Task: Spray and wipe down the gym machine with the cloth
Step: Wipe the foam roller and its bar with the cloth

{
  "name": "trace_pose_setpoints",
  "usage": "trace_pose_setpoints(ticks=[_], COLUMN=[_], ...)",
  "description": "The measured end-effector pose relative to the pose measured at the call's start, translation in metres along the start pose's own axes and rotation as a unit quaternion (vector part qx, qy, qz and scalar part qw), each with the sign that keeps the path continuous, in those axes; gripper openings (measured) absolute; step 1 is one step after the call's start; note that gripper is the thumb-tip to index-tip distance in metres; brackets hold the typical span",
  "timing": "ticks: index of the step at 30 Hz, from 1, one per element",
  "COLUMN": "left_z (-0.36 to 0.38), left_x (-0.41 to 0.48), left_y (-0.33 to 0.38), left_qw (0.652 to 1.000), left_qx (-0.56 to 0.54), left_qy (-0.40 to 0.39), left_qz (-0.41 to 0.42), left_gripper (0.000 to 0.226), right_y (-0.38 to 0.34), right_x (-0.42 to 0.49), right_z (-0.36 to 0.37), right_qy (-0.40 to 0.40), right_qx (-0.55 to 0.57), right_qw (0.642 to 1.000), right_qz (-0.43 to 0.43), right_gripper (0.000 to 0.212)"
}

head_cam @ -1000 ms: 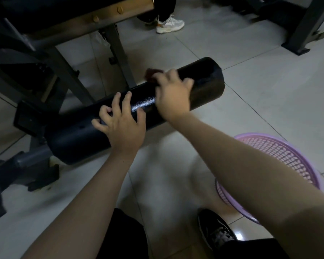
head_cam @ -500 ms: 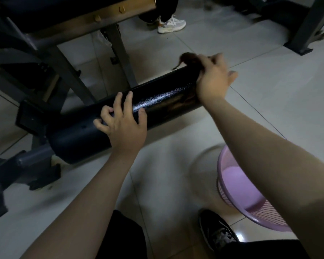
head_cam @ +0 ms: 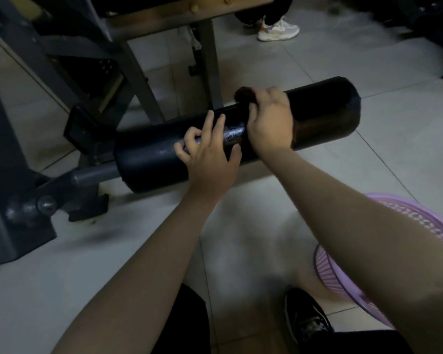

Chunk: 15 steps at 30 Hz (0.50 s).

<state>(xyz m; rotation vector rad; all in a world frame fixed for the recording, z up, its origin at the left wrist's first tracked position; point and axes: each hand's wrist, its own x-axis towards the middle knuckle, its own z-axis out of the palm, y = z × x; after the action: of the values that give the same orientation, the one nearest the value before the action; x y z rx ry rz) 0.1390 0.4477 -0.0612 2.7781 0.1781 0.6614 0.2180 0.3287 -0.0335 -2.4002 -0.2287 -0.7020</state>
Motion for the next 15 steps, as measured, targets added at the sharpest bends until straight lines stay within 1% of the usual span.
trace_pose_setpoints(ticks=[2,3,4,6,7,9,11,12,13,15], left_z=[-0.009,-0.013,-0.017,-0.024,-0.026,-0.026,-0.022,-0.021,-0.019,-0.019], left_x=[-0.008,-0.014,-0.021,-0.033,-0.036,-0.04,-0.04,-0.04,-0.04,-0.039], left_y=[-0.011,-0.022,-0.034,-0.06,-0.069,-0.084,-0.089,-0.089,-0.088,-0.086], left_qw=[0.998,0.996,0.996,0.991,0.985,0.974,0.962,0.955,0.951,0.946], left_qx=[-0.062,-0.079,-0.075,-0.033,-0.022,-0.019,-0.046,-0.075,-0.106,-0.142], left_qy=[0.009,0.03,0.057,0.102,0.117,0.143,0.164,0.161,0.155,0.162], left_qz=[0.021,0.023,0.006,-0.08,-0.124,-0.176,-0.215,-0.236,-0.246,-0.242], left_gripper=[0.068,0.068,0.069,0.076,0.086,0.11,0.128,0.134,0.136,0.129], right_y=[-0.027,-0.038,-0.046,-0.059,-0.063,-0.075,-0.091,-0.099,-0.108,-0.128], right_x=[-0.008,-0.011,-0.012,-0.013,-0.013,-0.016,-0.02,-0.023,-0.026,-0.035], right_z=[0.011,0.015,0.019,0.024,0.024,0.029,0.036,0.041,0.045,0.056], right_qy=[-0.016,-0.02,-0.022,-0.035,-0.043,-0.055,-0.071,-0.082,-0.09,-0.099], right_qx=[0.003,0.003,-0.001,-0.011,-0.018,-0.028,-0.026,-0.022,-0.015,-0.005], right_qw=[0.999,0.999,0.998,0.997,0.997,0.994,0.99,0.987,0.984,0.978], right_qz=[-0.033,-0.045,-0.054,-0.065,-0.068,-0.087,-0.12,-0.138,-0.154,-0.181], right_gripper=[0.038,0.037,0.037,0.036,0.035,0.034,0.034,0.033,0.033,0.032])
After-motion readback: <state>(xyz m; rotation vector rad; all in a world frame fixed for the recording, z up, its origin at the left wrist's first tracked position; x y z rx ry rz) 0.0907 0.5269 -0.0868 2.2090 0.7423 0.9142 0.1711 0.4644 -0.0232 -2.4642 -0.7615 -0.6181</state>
